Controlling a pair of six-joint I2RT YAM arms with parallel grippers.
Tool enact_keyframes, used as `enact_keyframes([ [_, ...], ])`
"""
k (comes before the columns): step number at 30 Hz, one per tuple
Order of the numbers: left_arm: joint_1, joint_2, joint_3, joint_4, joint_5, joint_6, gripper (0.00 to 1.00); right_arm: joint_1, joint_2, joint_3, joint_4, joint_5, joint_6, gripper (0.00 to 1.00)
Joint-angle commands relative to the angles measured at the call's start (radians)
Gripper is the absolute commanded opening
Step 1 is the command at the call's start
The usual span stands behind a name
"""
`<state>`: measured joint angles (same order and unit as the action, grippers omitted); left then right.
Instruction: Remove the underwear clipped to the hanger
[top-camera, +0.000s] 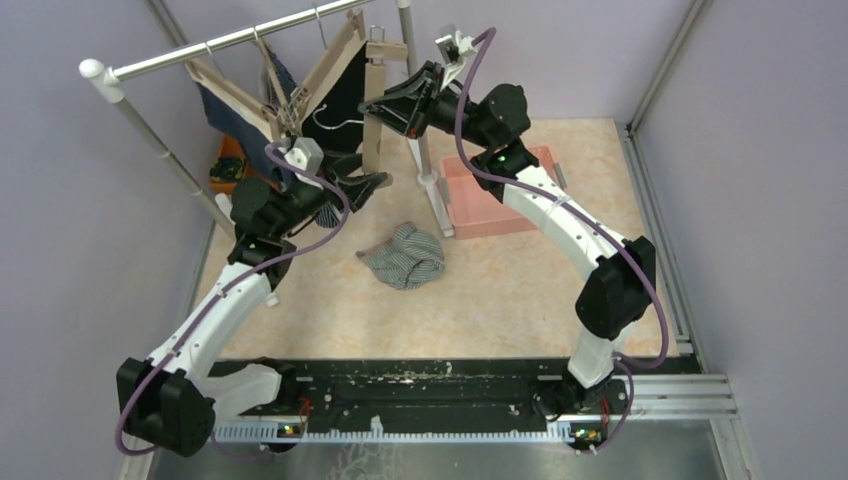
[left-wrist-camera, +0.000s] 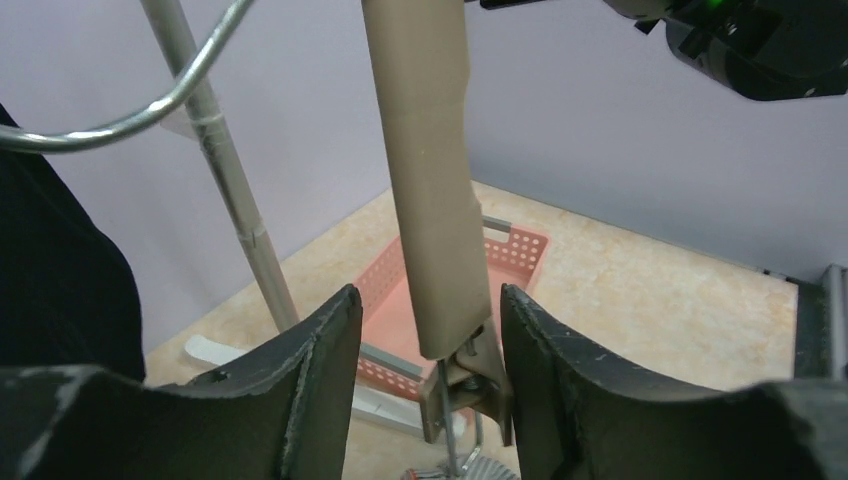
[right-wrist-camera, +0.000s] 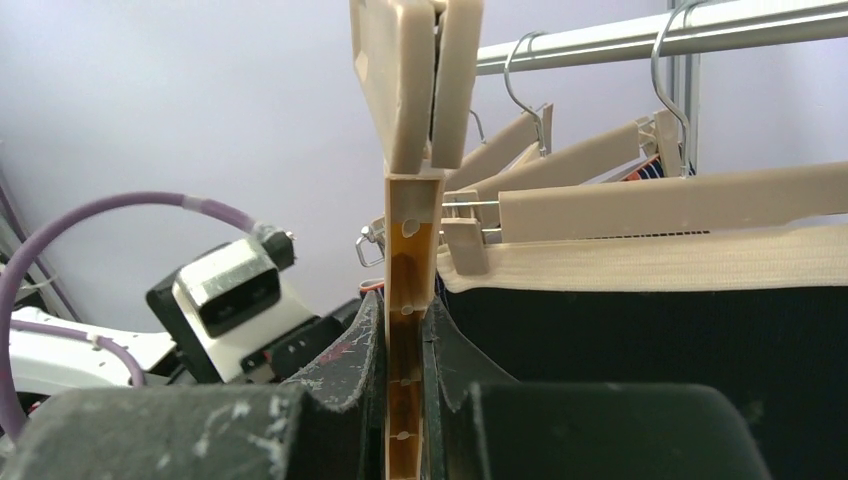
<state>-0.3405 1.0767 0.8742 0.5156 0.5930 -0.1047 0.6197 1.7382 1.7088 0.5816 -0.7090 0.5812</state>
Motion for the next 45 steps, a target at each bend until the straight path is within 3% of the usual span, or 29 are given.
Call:
enact_keyframes([
  [1, 0.006, 0.050, 0.025, 0.123, 0.054, -0.043, 0.45, 0.005, -0.041, -0.001, 0.087, -0.011, 0.030, 0.00],
  [2, 0.006, 0.059, 0.026, 0.141, 0.059, -0.052, 0.39, 0.005, -0.042, -0.003, 0.086, -0.013, 0.030, 0.00],
  [4, 0.008, 0.066, 0.026, 0.173, 0.062, -0.072, 0.39, 0.005, -0.046, -0.005, 0.081, -0.014, 0.025, 0.00],
  [7, 0.011, 0.063, 0.030, 0.193, 0.059, -0.080, 0.55, 0.006, -0.052, -0.012, 0.073, -0.013, 0.014, 0.00],
  [12, 0.012, 0.055, 0.044, 0.193, 0.066, -0.085, 0.62, 0.005, -0.050, -0.011, 0.069, -0.014, 0.005, 0.00],
  [16, 0.014, 0.066, 0.049, 0.194, 0.082, -0.097, 0.38, 0.006, -0.042, -0.002, 0.072, -0.017, 0.008, 0.00],
  [22, 0.014, 0.113, 0.051, 0.253, 0.127, -0.162, 0.31, 0.006, -0.027, 0.019, 0.069, -0.028, 0.013, 0.00],
  [23, 0.014, 0.120, 0.053, 0.266, 0.138, -0.169, 0.25, 0.006, -0.026, 0.020, 0.068, -0.029, 0.013, 0.00],
  [25, 0.014, 0.134, 0.063, 0.280, 0.154, -0.184, 0.04, 0.005, -0.023, 0.020, 0.065, -0.029, 0.011, 0.00],
  [26, 0.014, 0.141, 0.074, 0.278, 0.162, -0.190, 0.00, 0.005, -0.019, 0.019, 0.063, -0.029, 0.010, 0.00],
  [32, 0.015, 0.169, 0.163, 0.187, 0.217, -0.246, 0.00, 0.005, -0.009, 0.021, 0.037, -0.026, -0.013, 0.00],
  [36, 0.013, 0.119, 0.247, -0.063, 0.181, -0.173, 0.00, 0.005, -0.018, 0.006, -0.018, -0.017, -0.062, 0.00],
  [37, 0.012, 0.099, 0.268, -0.139, 0.166, -0.140, 0.00, 0.005, -0.022, -0.002, -0.023, -0.017, -0.071, 0.05],
  [42, 0.011, 0.007, 0.381, -0.466, 0.054, -0.071, 0.00, 0.003, -0.069, -0.081, -0.058, 0.019, -0.131, 0.64],
  [45, 0.011, -0.027, 0.493, -0.687, -0.018, -0.078, 0.00, -0.002, -0.129, -0.147, -0.113, 0.046, -0.194, 0.70],
])
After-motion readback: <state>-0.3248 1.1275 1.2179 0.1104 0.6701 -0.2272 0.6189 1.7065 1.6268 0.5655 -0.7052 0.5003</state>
